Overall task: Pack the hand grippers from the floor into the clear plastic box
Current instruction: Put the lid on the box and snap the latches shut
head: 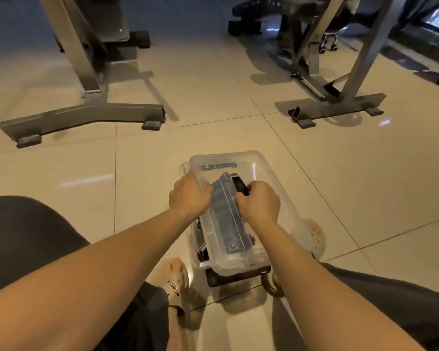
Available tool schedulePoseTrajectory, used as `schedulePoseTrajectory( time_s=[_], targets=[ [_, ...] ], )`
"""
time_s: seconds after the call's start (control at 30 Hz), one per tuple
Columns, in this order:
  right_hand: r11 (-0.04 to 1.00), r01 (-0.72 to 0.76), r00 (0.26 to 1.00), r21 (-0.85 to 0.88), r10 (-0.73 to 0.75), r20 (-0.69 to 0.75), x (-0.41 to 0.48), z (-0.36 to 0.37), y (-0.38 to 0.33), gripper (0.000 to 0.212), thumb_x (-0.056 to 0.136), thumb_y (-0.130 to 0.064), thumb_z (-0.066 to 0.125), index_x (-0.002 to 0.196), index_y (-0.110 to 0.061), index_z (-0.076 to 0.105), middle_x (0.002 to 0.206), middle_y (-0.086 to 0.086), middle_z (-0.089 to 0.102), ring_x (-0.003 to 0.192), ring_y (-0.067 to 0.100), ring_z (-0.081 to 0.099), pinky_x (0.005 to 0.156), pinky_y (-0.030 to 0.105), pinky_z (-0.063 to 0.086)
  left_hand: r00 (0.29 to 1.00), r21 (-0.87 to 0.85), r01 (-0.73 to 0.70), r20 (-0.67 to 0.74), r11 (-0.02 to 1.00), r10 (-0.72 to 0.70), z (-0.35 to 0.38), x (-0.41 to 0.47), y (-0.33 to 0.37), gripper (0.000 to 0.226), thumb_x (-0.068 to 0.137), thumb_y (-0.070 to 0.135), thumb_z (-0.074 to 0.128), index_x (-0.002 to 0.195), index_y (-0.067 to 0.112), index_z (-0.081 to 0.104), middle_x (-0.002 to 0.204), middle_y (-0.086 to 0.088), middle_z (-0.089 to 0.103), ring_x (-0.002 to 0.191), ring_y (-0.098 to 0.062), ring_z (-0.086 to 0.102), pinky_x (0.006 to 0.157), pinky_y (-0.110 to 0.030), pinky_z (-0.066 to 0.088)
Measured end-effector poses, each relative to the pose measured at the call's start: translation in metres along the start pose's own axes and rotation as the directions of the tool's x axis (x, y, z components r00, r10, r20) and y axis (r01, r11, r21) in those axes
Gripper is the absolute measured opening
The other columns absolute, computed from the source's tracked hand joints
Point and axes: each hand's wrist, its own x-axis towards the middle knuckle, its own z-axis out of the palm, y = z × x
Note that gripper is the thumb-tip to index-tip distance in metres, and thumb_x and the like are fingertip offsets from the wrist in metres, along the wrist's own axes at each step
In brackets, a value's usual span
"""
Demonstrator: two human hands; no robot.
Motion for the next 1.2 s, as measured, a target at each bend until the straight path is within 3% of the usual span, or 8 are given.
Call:
schedulePoseTrajectory(
  time_s=[0.2,0.3,0.5,0.67,0.83,0.97,1.1,1.2],
  targets=[
    [0.992,0.125,0.987,-0.028,-0.122,0.101,0.012,0.036,-0.016,0.016,0.088,-0.032,0.066,0.086,-0.016,0.066,0.079,-0.001,0.065,0.071,0.022,0.062,0.062,0.032,0.049,0.976,0.038,0.173,0.127,0.984,-0.177,0.000,0.002,-0.024,0.059,0.081,0.037,0.053,0.134,0.013,0.044,0.124,-0.011,0.058,0.105,-0.034,0.060,0.086,-0.045,0.054],
    [0.983,0.158,0.976,-0.093,-0.141,0.163,0.017,0.040,-0.015,0.015,0.089,-0.030,0.066,0.089,-0.015,0.066,0.079,-0.002,0.065,0.070,0.020,0.059,0.056,0.029,0.040,0.972,0.073,0.145,0.178,0.987,-0.156,0.004,0.004,-0.039,0.067,0.092,0.022,0.057,0.151,0.012,0.029,0.134,-0.011,0.055,0.109,-0.032,0.060,0.080,-0.037,0.050],
    [0.978,0.107,0.973,-0.178,-0.066,0.219,0.045,0.033,-0.012,0.015,0.085,-0.025,0.067,0.080,-0.015,0.058,0.077,0.000,0.064,0.068,0.022,0.059,0.051,0.027,0.037,0.987,0.018,0.023,0.161,1.000,-0.026,0.006,0.012,-0.040,0.076,0.096,0.032,0.064,0.158,0.012,0.024,0.159,-0.006,0.038,0.140,-0.028,0.044,0.111,-0.038,0.038],
    [0.940,0.257,0.925,-0.225,-0.172,0.339,0.060,0.036,-0.020,0.021,0.086,-0.029,0.069,0.087,-0.013,0.055,0.082,0.003,0.062,0.072,0.024,0.059,0.054,0.028,0.040,0.990,0.008,0.076,0.118,0.997,-0.076,0.005,0.013,-0.034,0.047,0.092,0.016,0.060,0.136,0.008,0.046,0.125,-0.014,0.054,0.116,-0.036,0.058,0.091,-0.039,0.048],
    [0.906,0.341,0.872,-0.253,-0.204,0.444,0.082,0.037,-0.021,0.023,0.085,-0.033,0.071,0.087,-0.015,0.057,0.080,0.002,0.062,0.075,0.025,0.063,0.054,0.027,0.041,0.930,-0.151,0.287,0.281,0.946,-0.237,0.003,0.010,-0.043,0.093,0.088,0.012,0.068,0.160,0.035,0.013,0.112,-0.009,0.064,0.097,-0.032,0.066,0.074,-0.039,0.059],
    [0.888,0.405,0.890,-0.218,-0.328,0.316,0.125,0.030,-0.011,0.019,0.092,-0.030,0.061,0.097,-0.013,0.066,0.093,0.006,0.066,0.092,0.031,0.067,0.067,0.032,0.048,0.888,-0.276,0.399,0.354,0.874,-0.293,0.005,0.006,-0.045,0.104,0.088,0.005,0.069,0.156,0.050,0.004,0.112,-0.014,0.061,0.084,-0.031,0.067,0.059,-0.035,0.061],
    [0.840,0.512,0.840,-0.176,-0.447,0.308,0.169,0.036,-0.003,0.044,0.095,-0.030,0.057,0.137,-0.014,0.057,0.131,0.013,0.055,0.121,0.034,0.052,0.097,0.046,0.045,0.889,-0.270,0.404,0.340,0.874,-0.306,0.012,0.009,-0.047,0.103,0.090,0.007,0.065,0.156,0.052,0.001,0.099,-0.015,0.063,0.073,-0.025,0.059,0.063,-0.035,0.054],
    [0.825,0.537,0.808,-0.177,-0.443,0.387,0.187,0.044,-0.009,0.046,0.102,-0.029,0.048,0.145,-0.015,0.049,0.145,0.010,0.051,0.132,0.033,0.045,0.106,0.047,0.038,0.891,-0.245,0.380,0.355,0.892,-0.282,0.006,0.020,-0.049,0.099,0.091,0.004,0.061,0.156,0.050,0.004,0.106,-0.008,0.062,0.083,-0.028,0.064,0.071,-0.037,0.056]
  ],
)
